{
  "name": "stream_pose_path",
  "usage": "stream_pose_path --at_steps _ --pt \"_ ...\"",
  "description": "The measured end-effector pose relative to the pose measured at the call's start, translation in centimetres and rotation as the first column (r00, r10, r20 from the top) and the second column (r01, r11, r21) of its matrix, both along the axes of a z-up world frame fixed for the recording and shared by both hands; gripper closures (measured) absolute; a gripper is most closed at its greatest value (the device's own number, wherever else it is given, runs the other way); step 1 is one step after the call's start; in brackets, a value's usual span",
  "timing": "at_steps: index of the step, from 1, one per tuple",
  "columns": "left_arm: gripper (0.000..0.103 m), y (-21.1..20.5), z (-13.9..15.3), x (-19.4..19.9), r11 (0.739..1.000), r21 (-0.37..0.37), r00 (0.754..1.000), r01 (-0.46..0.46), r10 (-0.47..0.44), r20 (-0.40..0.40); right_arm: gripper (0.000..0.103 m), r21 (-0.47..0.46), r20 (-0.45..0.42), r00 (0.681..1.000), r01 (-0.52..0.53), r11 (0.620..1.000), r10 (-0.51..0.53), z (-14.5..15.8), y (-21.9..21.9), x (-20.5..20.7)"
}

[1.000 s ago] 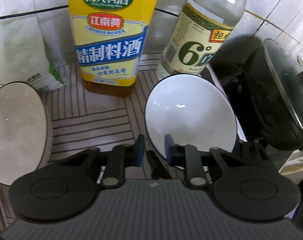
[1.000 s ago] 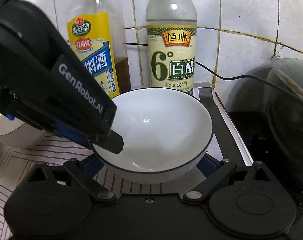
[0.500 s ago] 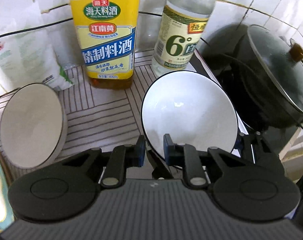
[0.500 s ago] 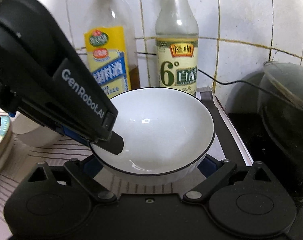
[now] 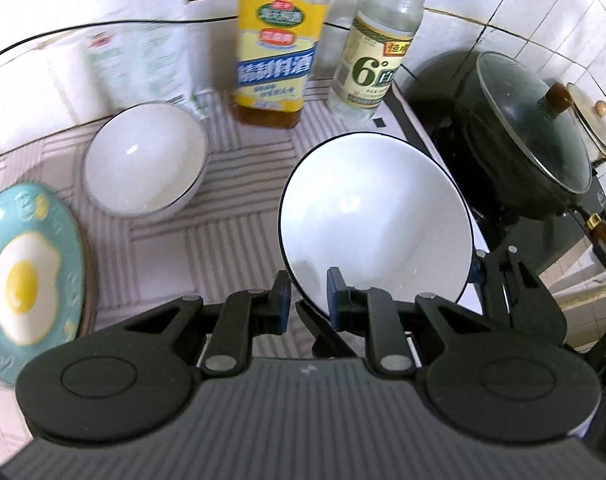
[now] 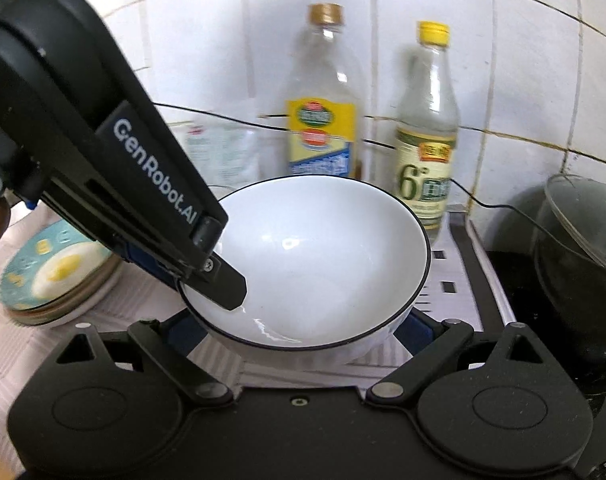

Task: Organize plates and bowls
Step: 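Lift the white bowl with both grippers and set it beside the plate stack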

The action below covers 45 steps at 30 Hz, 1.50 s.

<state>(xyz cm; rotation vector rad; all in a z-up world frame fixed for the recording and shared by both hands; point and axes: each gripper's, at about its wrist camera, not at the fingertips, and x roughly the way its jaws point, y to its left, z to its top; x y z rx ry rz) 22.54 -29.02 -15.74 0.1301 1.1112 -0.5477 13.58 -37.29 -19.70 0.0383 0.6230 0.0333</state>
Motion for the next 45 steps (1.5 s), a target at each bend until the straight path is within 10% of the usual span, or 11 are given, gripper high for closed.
stream_pose_path --at_steps 29,45 --pt "0.086 8.8 -7.0 -1.8 0.977 0.097 0.974 -0.19 0.2 -0.105 0.005 0.004 -0.094 0.942 -0.325 0.946 0.324 -6.1 7.0 0.4" --pt "0.073 10.1 -3.4 -2.6 0.982 0.032 0.973 -0.184 0.186 -0.133 0.005 0.013 -0.104 0.945 -0.309 0.951 0.309 -0.6 5.3 -2.9"
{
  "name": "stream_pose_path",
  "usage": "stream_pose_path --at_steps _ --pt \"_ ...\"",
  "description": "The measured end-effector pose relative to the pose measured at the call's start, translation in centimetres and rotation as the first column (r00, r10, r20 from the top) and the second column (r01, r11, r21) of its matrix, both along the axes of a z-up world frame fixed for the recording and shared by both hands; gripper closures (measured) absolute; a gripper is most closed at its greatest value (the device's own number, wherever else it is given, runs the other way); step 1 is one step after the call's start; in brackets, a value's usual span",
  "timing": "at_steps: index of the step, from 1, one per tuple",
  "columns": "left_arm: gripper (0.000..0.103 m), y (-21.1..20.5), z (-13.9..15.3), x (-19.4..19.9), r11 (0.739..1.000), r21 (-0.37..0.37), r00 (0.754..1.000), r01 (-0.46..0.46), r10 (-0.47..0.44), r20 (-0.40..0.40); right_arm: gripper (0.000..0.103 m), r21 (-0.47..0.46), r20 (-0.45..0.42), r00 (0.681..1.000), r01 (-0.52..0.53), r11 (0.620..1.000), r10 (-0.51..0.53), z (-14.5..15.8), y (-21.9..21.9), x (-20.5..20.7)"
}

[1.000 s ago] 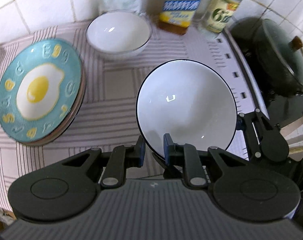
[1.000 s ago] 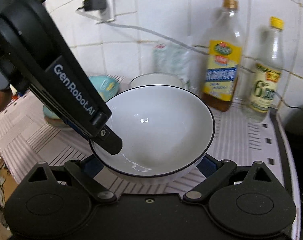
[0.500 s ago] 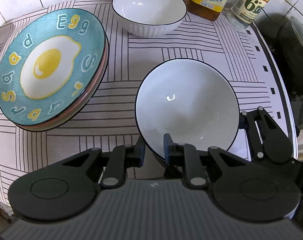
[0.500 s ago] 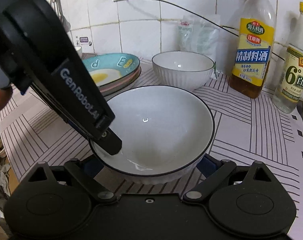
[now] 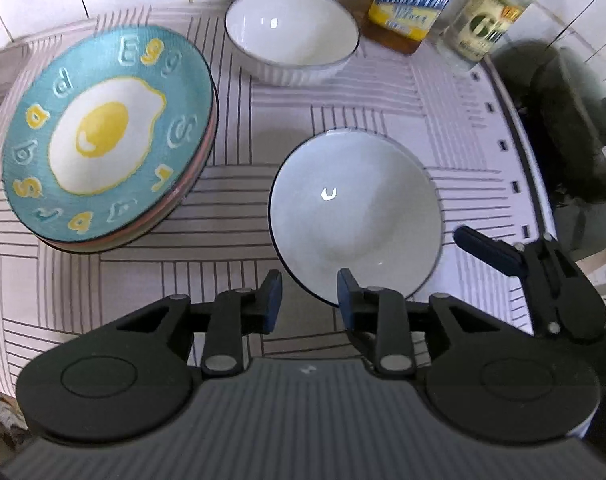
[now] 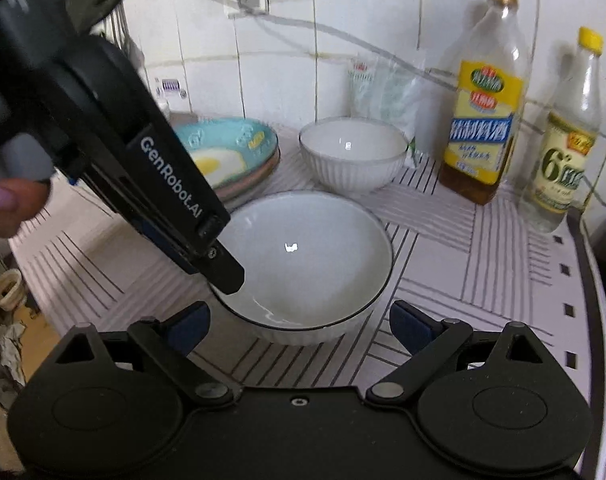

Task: Organize plates and bowls
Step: 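Lift the white bowl with both grippers and set it beside the plate stack, then open both grippers and close them on the rim of the bowl by the bag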

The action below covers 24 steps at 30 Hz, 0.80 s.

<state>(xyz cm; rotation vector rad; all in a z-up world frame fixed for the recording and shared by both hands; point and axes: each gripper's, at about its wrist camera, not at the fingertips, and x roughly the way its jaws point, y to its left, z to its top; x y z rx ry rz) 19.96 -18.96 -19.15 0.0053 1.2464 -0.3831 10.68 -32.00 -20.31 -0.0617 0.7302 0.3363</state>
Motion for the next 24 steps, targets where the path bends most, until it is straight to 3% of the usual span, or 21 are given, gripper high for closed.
stream_pose_path --at_steps 12,16,24 --pt "0.069 4.3 8.0 0.6 0.994 -0.106 0.978 -0.017 0.039 0.204 0.012 0.213 0.036 0.991 0.117 0.97 -0.128 6.1 -2.0 0.7" --pt "0.069 5.0 8.9 2.1 0.994 -0.112 0.967 0.004 0.025 0.255 0.019 0.268 -0.018 0.987 0.158 0.951 -0.158 7.1 -2.3 2.8" --pt "0.069 4.9 8.7 6.2 0.997 -0.069 0.958 0.037 -0.016 0.285 0.022 0.277 -0.091 0.97 0.24 0.931 -0.223 8.6 -2.0 7.2"
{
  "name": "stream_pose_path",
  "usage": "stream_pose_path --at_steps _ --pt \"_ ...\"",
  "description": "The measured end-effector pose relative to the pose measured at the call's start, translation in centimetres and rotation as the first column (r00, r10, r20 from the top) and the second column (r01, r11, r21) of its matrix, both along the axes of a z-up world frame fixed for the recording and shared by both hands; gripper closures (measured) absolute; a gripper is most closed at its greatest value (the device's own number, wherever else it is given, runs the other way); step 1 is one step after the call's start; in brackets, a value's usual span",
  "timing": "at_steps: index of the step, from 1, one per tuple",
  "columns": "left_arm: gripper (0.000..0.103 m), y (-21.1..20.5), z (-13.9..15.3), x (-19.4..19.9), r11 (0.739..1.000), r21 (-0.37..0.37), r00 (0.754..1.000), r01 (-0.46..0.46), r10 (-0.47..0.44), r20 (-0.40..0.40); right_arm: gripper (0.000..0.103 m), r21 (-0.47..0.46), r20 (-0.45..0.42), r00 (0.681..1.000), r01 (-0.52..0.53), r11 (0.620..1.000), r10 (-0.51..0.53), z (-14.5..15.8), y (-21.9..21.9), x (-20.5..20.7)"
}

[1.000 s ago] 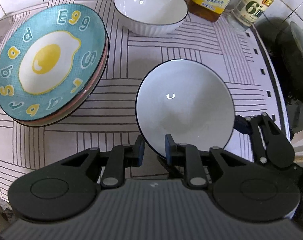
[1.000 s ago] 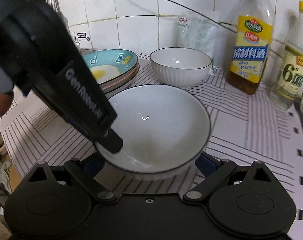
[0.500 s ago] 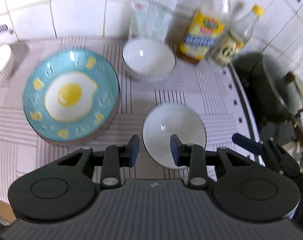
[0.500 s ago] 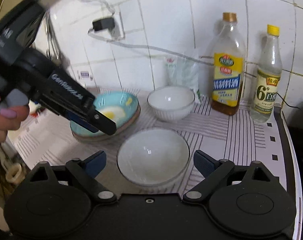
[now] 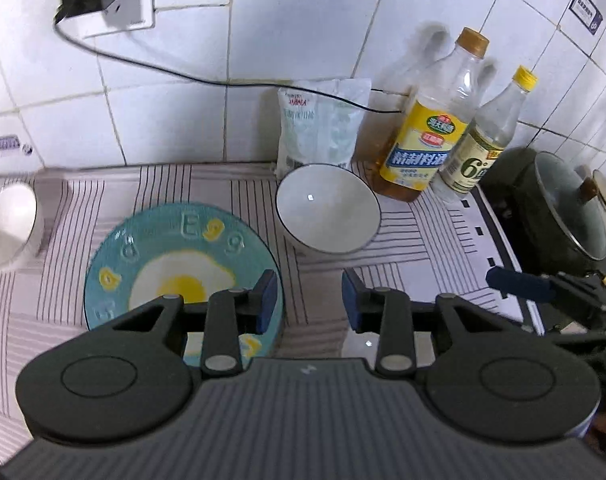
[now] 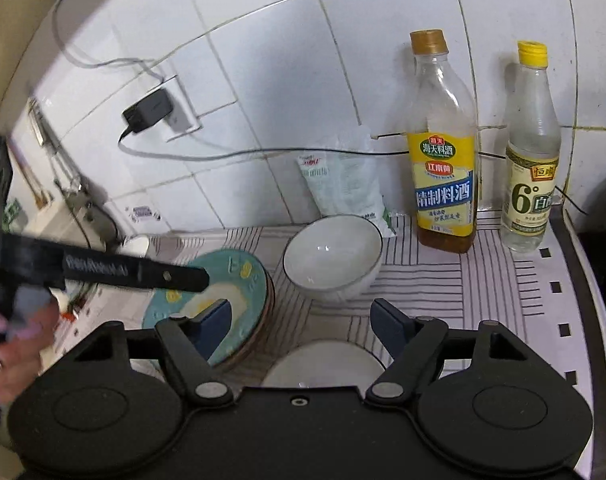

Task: Organize plates and bowls
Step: 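Open both grippers and close them on the rim of the bowl by the bag, then lift the second white bowl with both grippers and lower it into the first bowl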

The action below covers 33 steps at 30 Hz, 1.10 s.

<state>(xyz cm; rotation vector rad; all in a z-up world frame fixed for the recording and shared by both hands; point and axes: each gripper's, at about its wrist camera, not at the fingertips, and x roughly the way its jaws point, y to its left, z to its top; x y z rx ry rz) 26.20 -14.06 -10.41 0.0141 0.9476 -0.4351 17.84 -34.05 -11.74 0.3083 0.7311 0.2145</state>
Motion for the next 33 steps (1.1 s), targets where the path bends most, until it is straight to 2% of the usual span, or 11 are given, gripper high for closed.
stream_pose_path --at_steps 4,7,11,17,20,25,27,30,33 --pt "0.066 -0.3 -0.9 2.2 0.999 0.012 0.999 0.033 -0.033 0.009 0.025 0.01 -0.059 0.997 0.042 0.999 -0.042 -0.7 0.0 3.5" --pt "0.065 -0.8 -1.9 3.9 0.998 0.033 0.998 0.05 -0.051 0.023 0.028 0.054 -0.122 0.991 0.071 0.996 -0.064 -2.4 -0.7 6.2" --pt "0.064 -2.0 -3.8 6.6 0.995 0.063 0.996 0.076 -0.078 0.032 0.036 0.183 -0.261 0.956 0.183 0.966 -0.132 -6.1 -3.0 9.7" --pt "0.064 -3.9 -7.0 10.0 0.989 0.106 0.995 0.102 -0.101 -0.018 0.04 0.217 -0.367 0.915 0.259 0.941 -0.167 -10.4 -4.5 13.0" --pt "0.064 -4.8 -8.4 11.4 0.986 0.129 0.993 0.108 -0.102 -0.055 0.048 0.232 -0.399 0.9 0.286 0.929 -0.177 -11.9 -4.6 14.0" --pt "0.067 -5.3 -9.2 12.1 0.985 0.129 0.991 0.113 -0.102 -0.085 0.085 0.221 -0.396 0.894 0.317 0.922 -0.212 -12.5 -4.4 14.5" --pt "0.071 -5.5 -9.2 12.1 0.984 0.128 0.99 0.12 -0.109 -0.087 0.086 0.225 -0.373 0.898 0.331 0.916 -0.233 -12.4 -4.4 14.2" --pt "0.086 -5.8 -9.4 12.0 0.984 0.131 0.989 0.12 -0.107 -0.106 0.092 0.211 -0.368 0.891 0.357 0.91 -0.264 -12.4 -4.8 14.0" --pt "0.089 -5.7 -9.3 11.8 0.988 0.121 0.991 0.096 -0.083 -0.106 0.094 0.217 -0.375 0.888 0.363 0.906 -0.266 -12.6 -5.1 14.2"
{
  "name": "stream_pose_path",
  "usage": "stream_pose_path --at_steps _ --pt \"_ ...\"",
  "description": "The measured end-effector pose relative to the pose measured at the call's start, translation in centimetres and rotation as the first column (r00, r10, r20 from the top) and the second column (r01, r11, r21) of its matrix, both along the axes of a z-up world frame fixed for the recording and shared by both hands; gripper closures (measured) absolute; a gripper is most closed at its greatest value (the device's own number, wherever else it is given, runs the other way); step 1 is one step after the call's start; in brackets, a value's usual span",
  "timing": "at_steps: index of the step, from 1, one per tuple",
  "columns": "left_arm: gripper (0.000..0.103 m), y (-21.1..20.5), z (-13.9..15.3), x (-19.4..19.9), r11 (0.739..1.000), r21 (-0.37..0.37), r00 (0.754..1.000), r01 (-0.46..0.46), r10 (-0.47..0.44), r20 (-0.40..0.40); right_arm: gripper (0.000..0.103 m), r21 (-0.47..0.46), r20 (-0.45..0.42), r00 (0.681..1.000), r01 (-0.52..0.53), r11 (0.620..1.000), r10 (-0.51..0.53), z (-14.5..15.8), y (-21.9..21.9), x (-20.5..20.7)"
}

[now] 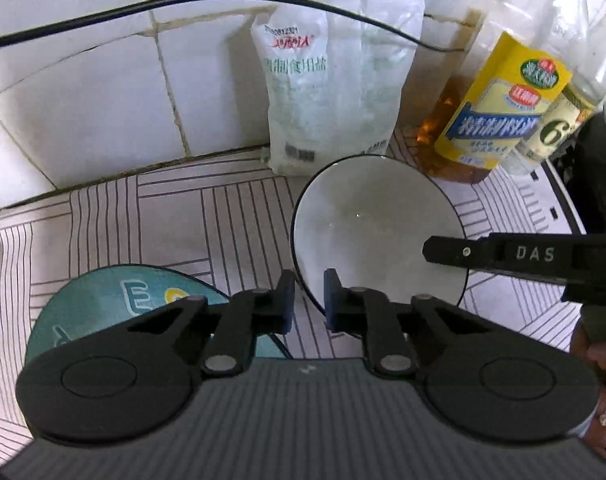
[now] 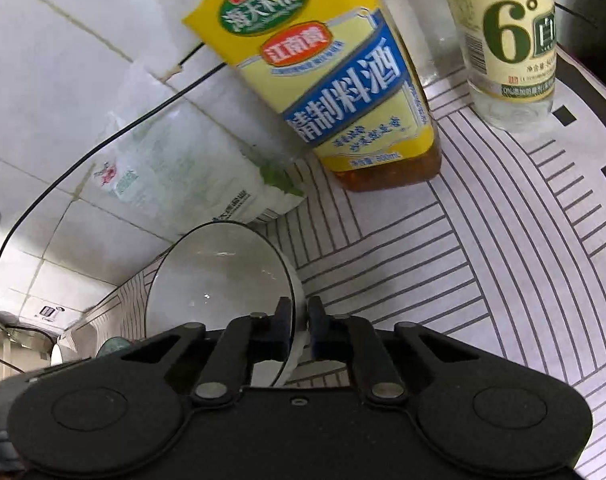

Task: Organize plates and bowls
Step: 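Lift the second white bowl with both grippers and lower it into the first bowl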

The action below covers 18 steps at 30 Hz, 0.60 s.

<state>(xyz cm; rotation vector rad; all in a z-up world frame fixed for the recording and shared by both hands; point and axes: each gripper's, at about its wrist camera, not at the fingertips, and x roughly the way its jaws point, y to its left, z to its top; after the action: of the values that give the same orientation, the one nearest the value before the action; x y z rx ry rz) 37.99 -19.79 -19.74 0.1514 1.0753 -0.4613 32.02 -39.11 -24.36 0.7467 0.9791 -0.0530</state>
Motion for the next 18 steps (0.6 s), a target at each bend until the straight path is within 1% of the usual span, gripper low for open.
stream_pose_path --at_steps 5,7,8,9,12,16,17,18 --pt "0.09 -0.2 1.0 -1.1 1.0 0.001 1.0 -0.029 0.029 -0.004 0.092 -0.013 0.007 0.999 -0.037 0.999 0.037 0.2 -0.4 -0.2" --pt "0.09 -0.4 1.6 -2.0 1.0 0.006 1.0 -0.022 0.022 0.011 0.092 -0.023 0.035 0.998 -0.054 0.998 0.054 1.1 -0.6 -1.5" --pt "0.09 -0.4 2.1 -2.6 1.0 0.008 1.0 -0.016 0.016 0.016 0.092 -0.023 0.035 0.998 -0.054 0.998 0.054 1.1 -0.6 -1.5" --pt "0.09 -0.4 2.4 -3.1 1.0 0.006 1.0 -0.016 0.016 0.018 0.092 -0.017 0.053 0.997 -0.051 0.999 0.052 2.0 -0.8 -2.6" --pt "0.09 -0.2 3.8 -4.8 1.0 -0.013 0.999 -0.017 0.018 0.029 0.092 -0.011 0.077 0.996 -0.051 0.999 0.052 2.7 -1.0 -3.7" --pt "0.09 0.0 6.1 -7.2 0.999 -0.039 0.998 -0.009 0.012 0.061 0.092 -0.016 0.119 0.99 -0.067 0.998 0.069 4.6 -1.3 -6.1" --pt "0.09 0.1 6.6 -7.9 0.999 -0.046 0.998 -0.007 0.011 0.067 0.092 -0.014 0.144 0.987 -0.07 0.997 0.071 5.6 -1.6 -7.3" --pt "0.09 0.1 7.2 -8.6 0.999 -0.052 0.997 -0.006 0.009 0.072 0.091 -0.014 0.144 0.987 -0.07 0.997 0.071 5.6 -1.6 -7.3"
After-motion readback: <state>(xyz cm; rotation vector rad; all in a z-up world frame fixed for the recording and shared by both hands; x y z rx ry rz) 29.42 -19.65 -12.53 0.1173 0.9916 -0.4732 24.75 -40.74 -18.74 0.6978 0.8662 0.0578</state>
